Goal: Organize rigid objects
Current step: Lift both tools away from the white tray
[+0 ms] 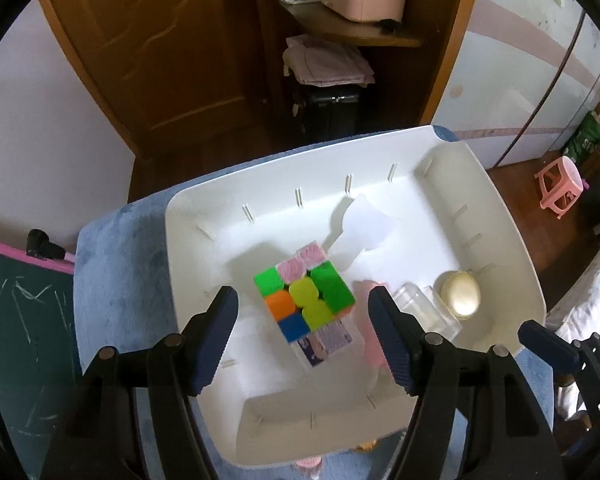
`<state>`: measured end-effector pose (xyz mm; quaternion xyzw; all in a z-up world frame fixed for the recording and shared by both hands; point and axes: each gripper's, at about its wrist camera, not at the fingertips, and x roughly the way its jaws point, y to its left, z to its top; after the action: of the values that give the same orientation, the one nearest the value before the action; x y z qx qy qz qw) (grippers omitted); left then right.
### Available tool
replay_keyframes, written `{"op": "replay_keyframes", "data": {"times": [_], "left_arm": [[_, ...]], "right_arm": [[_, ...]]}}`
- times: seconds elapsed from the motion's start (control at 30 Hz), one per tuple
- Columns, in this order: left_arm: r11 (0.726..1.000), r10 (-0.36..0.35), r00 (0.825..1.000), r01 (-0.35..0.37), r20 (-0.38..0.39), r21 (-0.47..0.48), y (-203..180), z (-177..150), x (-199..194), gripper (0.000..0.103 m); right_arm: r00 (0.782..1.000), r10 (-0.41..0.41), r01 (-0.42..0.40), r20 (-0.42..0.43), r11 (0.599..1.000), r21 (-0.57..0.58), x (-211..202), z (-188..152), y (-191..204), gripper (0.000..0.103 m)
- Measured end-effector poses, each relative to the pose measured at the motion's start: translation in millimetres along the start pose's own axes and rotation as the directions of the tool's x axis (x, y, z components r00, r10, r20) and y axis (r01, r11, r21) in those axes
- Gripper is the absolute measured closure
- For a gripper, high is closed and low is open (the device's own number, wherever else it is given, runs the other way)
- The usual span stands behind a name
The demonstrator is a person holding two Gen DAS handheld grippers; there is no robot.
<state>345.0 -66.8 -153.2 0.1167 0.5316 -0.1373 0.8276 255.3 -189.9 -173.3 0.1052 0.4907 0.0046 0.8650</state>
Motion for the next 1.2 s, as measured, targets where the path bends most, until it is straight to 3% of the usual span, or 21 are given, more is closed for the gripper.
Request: {"op": "replay_keyframes", "data": {"times": [0.73, 1.2], "left_arm": [[0.994, -0.037, 0.989, 0.051, 0.14, -0.096, -8, -65, -111, 0.032], [0.988, -0.061, 0.978, 0.088, 0.202, -0.125, -25, -102, -150, 0.032]], "right_arm": [[0.991, 0.056, -0.05, 0.125, 0.997, -0.054, -105, -38, 7, 0.036], [0.981, 0.068, -0.05, 0.179, 0.993, -0.106, -145, -65, 1, 0.036]]}}
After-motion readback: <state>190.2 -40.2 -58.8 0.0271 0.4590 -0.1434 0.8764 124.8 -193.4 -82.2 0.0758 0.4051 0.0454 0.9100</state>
